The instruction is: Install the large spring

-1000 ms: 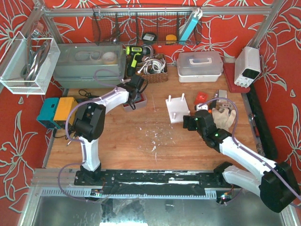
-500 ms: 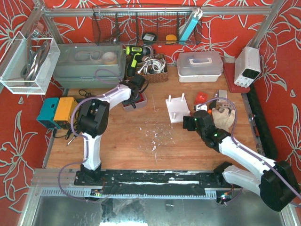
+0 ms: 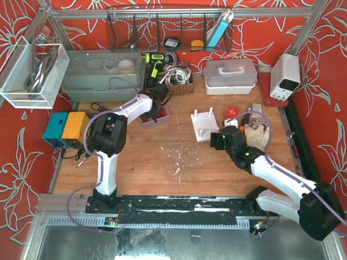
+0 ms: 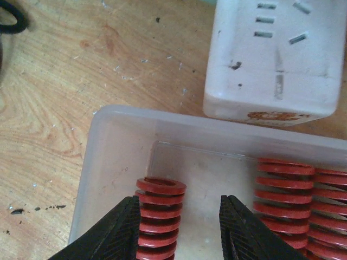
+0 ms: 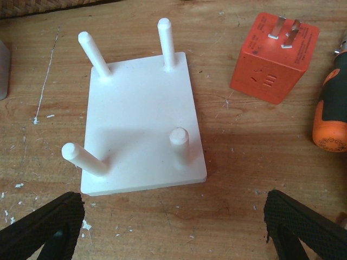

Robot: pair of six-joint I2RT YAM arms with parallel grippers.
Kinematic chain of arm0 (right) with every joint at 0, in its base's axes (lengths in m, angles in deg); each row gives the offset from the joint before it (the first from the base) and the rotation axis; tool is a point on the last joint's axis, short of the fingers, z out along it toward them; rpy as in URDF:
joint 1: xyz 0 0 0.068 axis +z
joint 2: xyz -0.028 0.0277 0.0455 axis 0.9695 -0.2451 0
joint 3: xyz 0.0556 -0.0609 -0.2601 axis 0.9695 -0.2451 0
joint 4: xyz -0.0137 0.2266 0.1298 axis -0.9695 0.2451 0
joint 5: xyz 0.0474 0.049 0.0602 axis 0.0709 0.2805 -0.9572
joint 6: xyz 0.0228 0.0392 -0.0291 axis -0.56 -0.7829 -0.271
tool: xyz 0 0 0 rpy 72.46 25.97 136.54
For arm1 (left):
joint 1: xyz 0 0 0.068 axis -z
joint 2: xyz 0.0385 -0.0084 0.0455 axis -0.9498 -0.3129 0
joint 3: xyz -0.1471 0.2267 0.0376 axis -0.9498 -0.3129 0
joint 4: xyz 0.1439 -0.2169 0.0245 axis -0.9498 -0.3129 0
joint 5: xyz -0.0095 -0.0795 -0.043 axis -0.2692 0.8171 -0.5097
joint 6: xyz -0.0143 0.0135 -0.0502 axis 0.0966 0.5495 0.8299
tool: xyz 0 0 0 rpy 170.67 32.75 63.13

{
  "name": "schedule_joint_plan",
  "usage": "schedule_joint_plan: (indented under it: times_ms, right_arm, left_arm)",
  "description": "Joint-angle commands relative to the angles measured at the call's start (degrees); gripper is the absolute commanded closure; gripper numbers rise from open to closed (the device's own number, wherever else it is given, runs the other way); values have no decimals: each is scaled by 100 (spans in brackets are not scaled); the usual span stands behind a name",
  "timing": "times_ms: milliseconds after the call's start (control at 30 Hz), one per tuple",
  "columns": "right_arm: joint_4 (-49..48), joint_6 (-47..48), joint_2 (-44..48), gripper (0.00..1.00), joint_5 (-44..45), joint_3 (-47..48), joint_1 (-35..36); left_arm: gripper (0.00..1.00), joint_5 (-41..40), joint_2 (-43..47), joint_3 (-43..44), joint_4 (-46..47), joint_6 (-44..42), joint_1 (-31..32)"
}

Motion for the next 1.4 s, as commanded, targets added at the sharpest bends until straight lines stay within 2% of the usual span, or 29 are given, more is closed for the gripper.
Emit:
schedule_joint_plan:
  times_ms: [0,567,733,967,1200,1367]
  right_arm:
    - [72,92,-23,8,203,165,59]
    - [133,124,-172,8,316,244,114]
    - [125,132,-197,9,333,267,119]
    - [265,176,-71,8,460,307,135]
    - [283,198,-19,8,523,277,128]
    - [362,226,51,8,586,296,131]
  left_arm:
    - [56,-132,-228,69,-316,285,-19]
    - [51,180,-769,104,-316,421,-25]
    - [60,144,-738,124,-285,310,-28]
    - [81,151,-178,-286,272,-221,-18]
    - [87,93,648,-727,747,-603,-9]
    - [89,245,1654,-1563,1795,-1044,42]
